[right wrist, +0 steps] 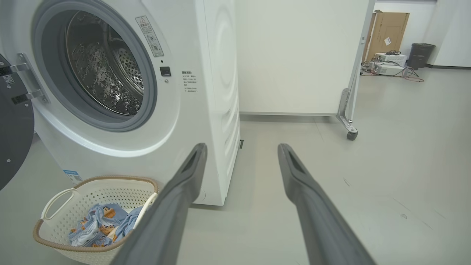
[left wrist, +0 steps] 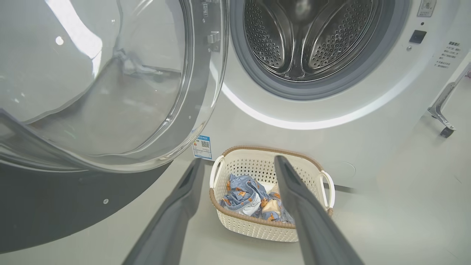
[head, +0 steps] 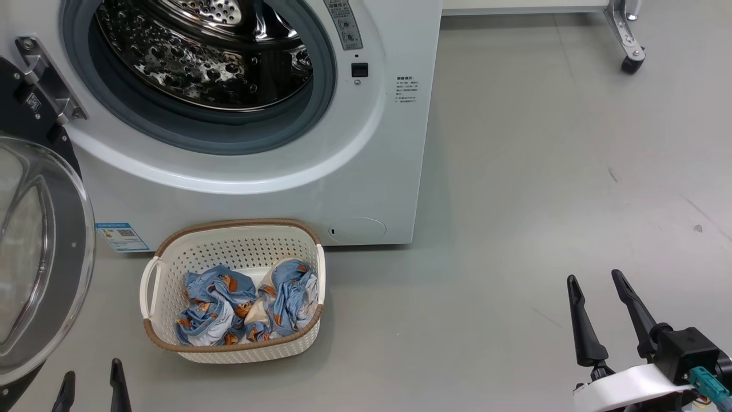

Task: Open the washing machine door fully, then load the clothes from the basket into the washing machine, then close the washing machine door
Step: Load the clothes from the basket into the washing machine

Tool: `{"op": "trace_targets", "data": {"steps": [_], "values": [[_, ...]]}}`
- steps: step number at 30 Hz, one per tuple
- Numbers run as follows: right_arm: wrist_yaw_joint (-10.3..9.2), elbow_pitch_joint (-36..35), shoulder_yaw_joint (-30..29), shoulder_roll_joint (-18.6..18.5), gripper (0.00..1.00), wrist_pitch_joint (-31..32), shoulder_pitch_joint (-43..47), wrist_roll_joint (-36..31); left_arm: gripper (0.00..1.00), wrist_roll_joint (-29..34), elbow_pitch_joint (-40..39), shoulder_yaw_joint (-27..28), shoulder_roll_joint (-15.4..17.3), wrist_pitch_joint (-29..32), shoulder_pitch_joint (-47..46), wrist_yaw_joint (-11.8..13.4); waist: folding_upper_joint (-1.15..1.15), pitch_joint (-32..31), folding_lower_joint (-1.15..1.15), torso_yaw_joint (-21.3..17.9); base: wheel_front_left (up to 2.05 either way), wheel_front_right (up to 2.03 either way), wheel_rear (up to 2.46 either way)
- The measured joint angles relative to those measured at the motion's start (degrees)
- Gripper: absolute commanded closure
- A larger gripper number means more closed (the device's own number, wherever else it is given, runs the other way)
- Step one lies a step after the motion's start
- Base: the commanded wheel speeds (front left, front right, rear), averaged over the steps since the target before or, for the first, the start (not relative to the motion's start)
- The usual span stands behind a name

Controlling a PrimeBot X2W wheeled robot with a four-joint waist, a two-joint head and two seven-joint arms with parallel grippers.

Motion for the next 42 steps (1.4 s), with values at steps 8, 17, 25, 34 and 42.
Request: {"op": "trace_targets", "data": {"steps": [8, 17, 25, 34, 42], "values": [[0.0, 0.1, -0.3, -0.3, 0.0, 0.0, 0.3, -0.4, 0.0, 0.5, -0.7, 1.0, -1.0, 0.0, 0.3, 0.0, 0.0, -1.7, 0.0, 1.0, 0.0, 0.0, 0.0], [0.0, 0.2, 1.0, -0.4, 0.0, 0.0, 1.0, -0.4, 0.0, 2.0, -0.8, 2.0, -1.3, 0.0, 2.0, 0.0, 0.0, -3.5, 0.0, 1.7, 0.0, 0.0, 0.0], [0.0, 0.2, 1.2, -0.5, 0.0, 0.0, 1.5, -0.4, 0.0, 3.0, -1.0, 2.6, -1.4, 0.0, 2.6, 0.0, 0.0, -3.8, 0.0, 1.7, 0.04, -0.04, 0.0], [0.0, 0.2, 1.3, -0.5, 0.0, 0.0, 1.5, -0.4, 0.0, 3.1, -1.0, 2.8, -1.7, 0.0, 2.7, 0.0, 0.0, -3.9, 0.0, 1.4, 0.36, -0.36, 0.0], [0.0, 0.1, 1.3, -0.5, 0.0, 0.0, 1.5, -0.3, 0.0, 3.4, -1.0, 3.0, -2.2, 0.0, 3.0, 0.0, 0.0, -3.8, 0.0, 1.2, 0.68, -0.75, 0.07]]}}
